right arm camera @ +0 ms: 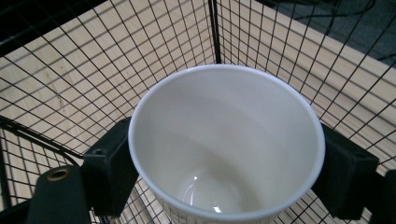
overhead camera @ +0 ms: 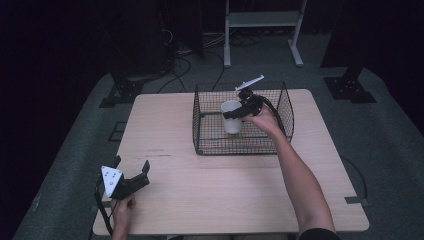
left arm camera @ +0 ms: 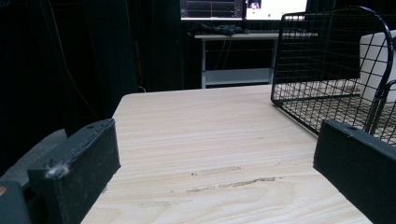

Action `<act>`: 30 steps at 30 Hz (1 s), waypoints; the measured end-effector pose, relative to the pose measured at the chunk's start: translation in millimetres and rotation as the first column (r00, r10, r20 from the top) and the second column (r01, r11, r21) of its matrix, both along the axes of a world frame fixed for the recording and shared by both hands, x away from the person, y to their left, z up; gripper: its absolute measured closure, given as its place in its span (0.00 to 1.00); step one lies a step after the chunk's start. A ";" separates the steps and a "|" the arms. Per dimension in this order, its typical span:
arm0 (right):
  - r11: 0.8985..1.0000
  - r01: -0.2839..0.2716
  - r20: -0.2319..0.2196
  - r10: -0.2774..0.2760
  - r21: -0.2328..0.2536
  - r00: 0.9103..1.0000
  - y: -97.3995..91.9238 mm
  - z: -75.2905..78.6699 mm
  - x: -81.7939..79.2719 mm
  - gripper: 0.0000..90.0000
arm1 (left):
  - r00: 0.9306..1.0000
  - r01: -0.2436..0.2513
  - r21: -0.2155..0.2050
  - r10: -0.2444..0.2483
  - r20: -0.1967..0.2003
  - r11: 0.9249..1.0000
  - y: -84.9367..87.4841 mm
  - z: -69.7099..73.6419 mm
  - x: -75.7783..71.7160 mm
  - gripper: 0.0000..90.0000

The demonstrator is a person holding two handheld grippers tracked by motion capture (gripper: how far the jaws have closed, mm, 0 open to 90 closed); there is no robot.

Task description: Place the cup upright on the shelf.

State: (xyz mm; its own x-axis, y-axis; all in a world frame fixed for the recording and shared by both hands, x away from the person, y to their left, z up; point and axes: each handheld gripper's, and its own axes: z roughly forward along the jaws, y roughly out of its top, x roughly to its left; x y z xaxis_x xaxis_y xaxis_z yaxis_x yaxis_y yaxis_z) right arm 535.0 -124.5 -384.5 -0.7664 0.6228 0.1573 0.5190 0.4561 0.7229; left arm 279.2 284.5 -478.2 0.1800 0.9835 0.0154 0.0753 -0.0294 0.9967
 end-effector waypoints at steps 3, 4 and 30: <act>1.000 0.008 -0.007 -0.008 -0.012 1.000 0.0 -4.3 2.0 0.21 | 1.000 0.000 -0.001 0.000 0.000 1.000 0.1 0.0 0.1 0.00; 1.000 0.009 -0.010 -0.009 -0.014 1.000 0.3 -5.5 2.4 0.21 | 1.000 0.000 0.000 0.000 0.000 1.000 0.1 0.0 0.1 0.00; 0.996 -0.016 -0.030 0.014 -0.084 0.999 3.5 -12.8 1.9 0.20 | 1.000 0.000 -0.001 0.000 0.000 1.000 0.2 0.0 0.1 0.00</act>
